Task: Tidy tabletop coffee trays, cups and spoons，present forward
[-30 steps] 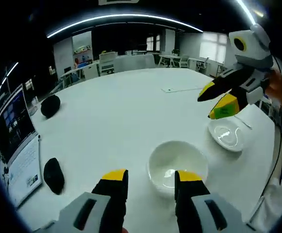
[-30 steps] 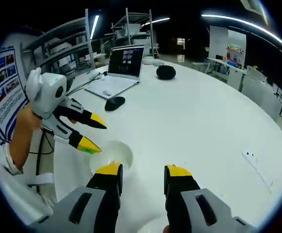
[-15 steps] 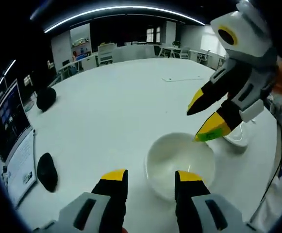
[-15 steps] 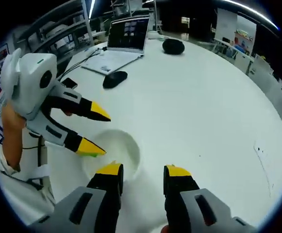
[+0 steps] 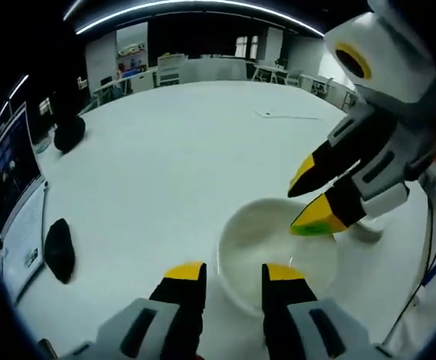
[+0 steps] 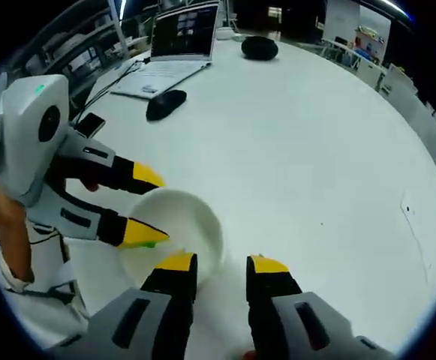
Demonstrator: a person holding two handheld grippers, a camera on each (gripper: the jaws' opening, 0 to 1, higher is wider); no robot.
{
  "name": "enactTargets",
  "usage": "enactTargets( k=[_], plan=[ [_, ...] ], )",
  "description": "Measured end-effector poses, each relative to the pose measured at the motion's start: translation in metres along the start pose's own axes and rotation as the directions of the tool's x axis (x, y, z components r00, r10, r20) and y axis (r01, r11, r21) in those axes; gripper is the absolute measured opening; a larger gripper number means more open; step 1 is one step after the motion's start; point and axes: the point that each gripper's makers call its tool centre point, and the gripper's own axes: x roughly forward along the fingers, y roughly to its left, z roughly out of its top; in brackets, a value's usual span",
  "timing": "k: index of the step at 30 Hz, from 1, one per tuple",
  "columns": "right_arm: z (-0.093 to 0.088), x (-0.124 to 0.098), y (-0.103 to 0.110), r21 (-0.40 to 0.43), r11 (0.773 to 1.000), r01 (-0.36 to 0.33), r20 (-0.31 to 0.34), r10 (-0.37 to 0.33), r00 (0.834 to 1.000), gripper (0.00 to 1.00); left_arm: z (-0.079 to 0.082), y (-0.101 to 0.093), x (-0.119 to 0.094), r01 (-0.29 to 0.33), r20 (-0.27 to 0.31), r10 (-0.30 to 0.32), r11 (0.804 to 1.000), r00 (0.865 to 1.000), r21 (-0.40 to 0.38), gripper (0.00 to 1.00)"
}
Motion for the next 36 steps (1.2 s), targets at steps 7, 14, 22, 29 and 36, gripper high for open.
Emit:
enactTargets(
  k=[7,14,22,29,36],
  plan=[
    [-0.005,0.004,0.001,0.051,0.999,-0.002,-0.029,0.004,1.0,0.18,0.002,0.004,0.007,0.001,-0.022,-0.002,0.999,1.0,-0.05,0.25],
    [-0.002,0.008,-0.001,0.15,0.989,0.009,-0.064,0.0,0.998,0.12,0.008,0.016,0.013,-0.022,-0.048,0.015,0.99,0.999,-0.143,0.18],
    [0.0,0.01,-0.008,0.234,0.97,0.07,-0.136,-0.039,0.99,0.09,0.005,0.018,0.015,-0.071,-0.119,0.038,0.958,0.992,-0.279,0.12],
    [-0.002,0.01,-0.007,0.252,0.963,0.097,-0.162,-0.057,0.985,0.08,0.006,0.021,0.016,-0.113,-0.17,0.059,0.939,0.984,-0.326,0.1],
    [-0.006,0.007,-0.004,0.256,0.96,0.114,-0.186,-0.067,0.98,0.07,0.01,0.026,0.019,-0.13,-0.207,0.061,0.932,0.976,-0.339,0.09]
  ],
)
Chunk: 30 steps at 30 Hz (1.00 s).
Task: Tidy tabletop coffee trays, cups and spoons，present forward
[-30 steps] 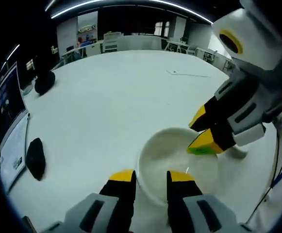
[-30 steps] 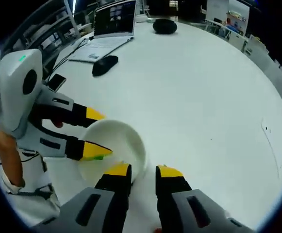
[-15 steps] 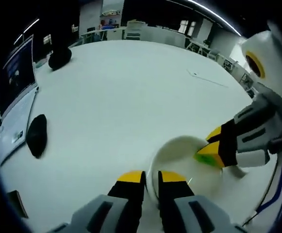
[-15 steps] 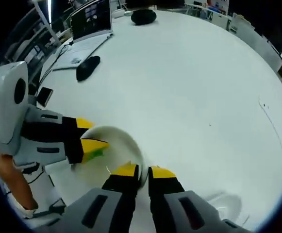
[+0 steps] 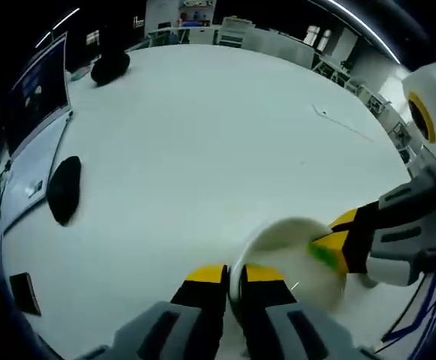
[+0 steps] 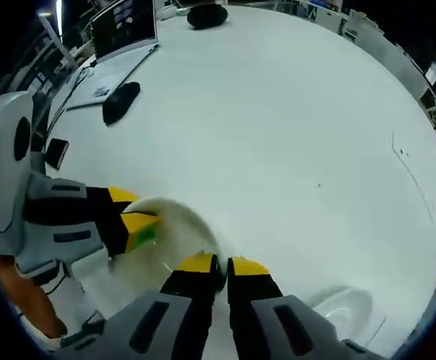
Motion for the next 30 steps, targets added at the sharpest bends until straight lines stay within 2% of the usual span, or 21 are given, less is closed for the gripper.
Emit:
enactTargets(
  k=[5,14,20,23,30],
  plan=[
    [-0.008,-0.004,0.002,-0.003,1.0,0.004,-0.009,-0.004,1.0,0.06,0.003,-0.001,0.0,0.001,-0.013,-0.001,1.0,1.0,0.01,0.09],
    [-0.003,-0.017,-0.011,-0.005,1.0,0.01,-0.01,-0.01,1.0,0.06,0.004,-0.016,-0.011,-0.002,-0.021,0.002,0.999,1.0,0.042,0.09],
    [-0.011,-0.029,-0.024,0.009,1.0,0.021,-0.007,-0.021,1.0,0.06,0.015,-0.034,-0.012,0.01,-0.018,-0.009,0.997,1.0,0.076,0.09],
    [-0.017,-0.035,-0.031,0.015,1.0,0.027,-0.01,-0.027,1.0,0.06,0.01,-0.046,-0.016,0.016,-0.027,-0.014,0.996,1.0,0.089,0.09],
    [-0.031,-0.049,-0.053,0.022,0.999,0.046,-0.005,-0.046,0.999,0.06,0.01,-0.076,-0.017,0.025,-0.036,-0.02,0.99,0.999,0.138,0.09]
  ],
)
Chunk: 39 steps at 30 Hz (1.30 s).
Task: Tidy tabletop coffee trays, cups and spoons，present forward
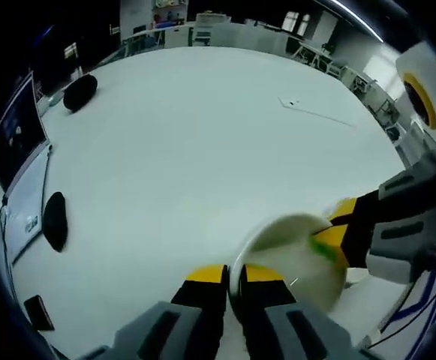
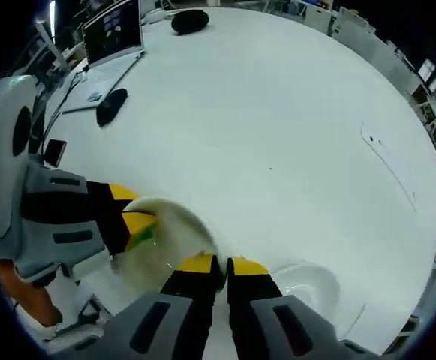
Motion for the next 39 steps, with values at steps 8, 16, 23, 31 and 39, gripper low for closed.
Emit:
enactTargets(
  k=[8,16,23,31,39],
  plan=[
    [-0.03,-0.013,-0.036,0.063,0.998,0.015,-0.016,-0.014,1.0,0.06,0.003,-0.045,0.008,0.029,-0.022,-0.028,0.998,0.999,0.063,0.09],
    [-0.058,-0.025,-0.06,0.114,0.993,0.025,-0.025,-0.022,0.999,0.06,0.014,-0.085,0.017,0.063,-0.036,-0.059,0.991,0.998,0.121,0.09],
    [-0.071,-0.029,-0.083,0.156,0.987,0.03,-0.033,-0.025,0.999,0.06,0.014,-0.114,0.023,0.081,-0.054,-0.073,0.982,0.996,0.169,0.09],
    [-0.093,-0.03,-0.11,0.212,0.977,0.025,-0.038,-0.018,0.999,0.06,0.013,-0.144,0.034,0.096,-0.073,-0.081,0.97,0.994,0.225,0.09],
    [-0.111,-0.022,-0.119,0.242,0.97,0.022,-0.054,-0.01,0.998,0.06,0.008,-0.156,0.047,0.111,-0.097,-0.089,0.963,0.991,0.247,0.09]
  ],
)
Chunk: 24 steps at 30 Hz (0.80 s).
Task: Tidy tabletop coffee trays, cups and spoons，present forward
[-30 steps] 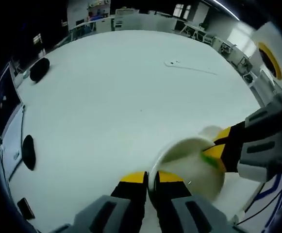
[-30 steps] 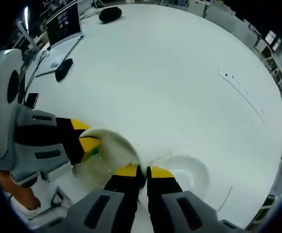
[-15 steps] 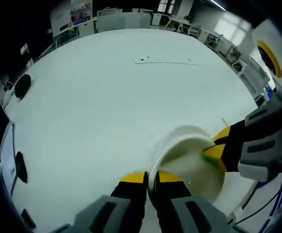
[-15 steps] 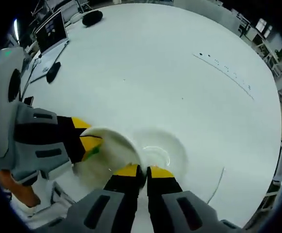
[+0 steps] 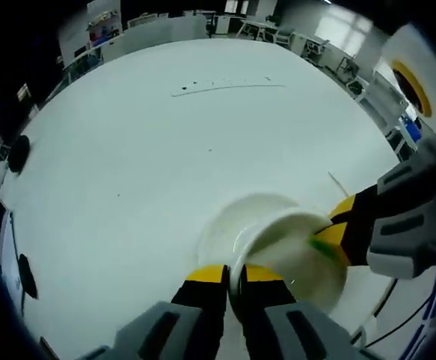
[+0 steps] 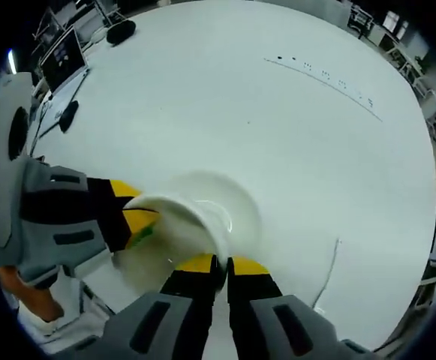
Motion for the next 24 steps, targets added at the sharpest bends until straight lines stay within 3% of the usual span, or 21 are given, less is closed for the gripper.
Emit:
enactTargets(
  k=[6,15,18,24],
  plan=[
    [-0.007,0.004,-0.002,0.012,1.0,-0.016,0.003,0.016,1.0,0.07,0.003,0.0,0.005,-0.004,0.002,0.004,1.0,1.0,0.006,0.09],
    [0.0,0.009,-0.01,0.039,0.998,-0.04,0.005,0.04,0.999,0.07,0.008,0.0,0.009,0.017,0.015,-0.017,1.0,1.0,-0.01,0.1],
    [0.005,0.009,-0.013,0.037,0.998,-0.044,0.012,0.043,0.999,0.07,0.013,0.002,0.011,0.016,0.033,-0.015,1.0,0.999,-0.012,0.1],
    [-0.003,0.009,-0.009,0.032,0.998,-0.06,0.034,0.059,0.998,0.08,0.019,0.004,0.015,0.013,0.065,-0.013,1.0,0.998,-0.007,0.1]
  ],
)
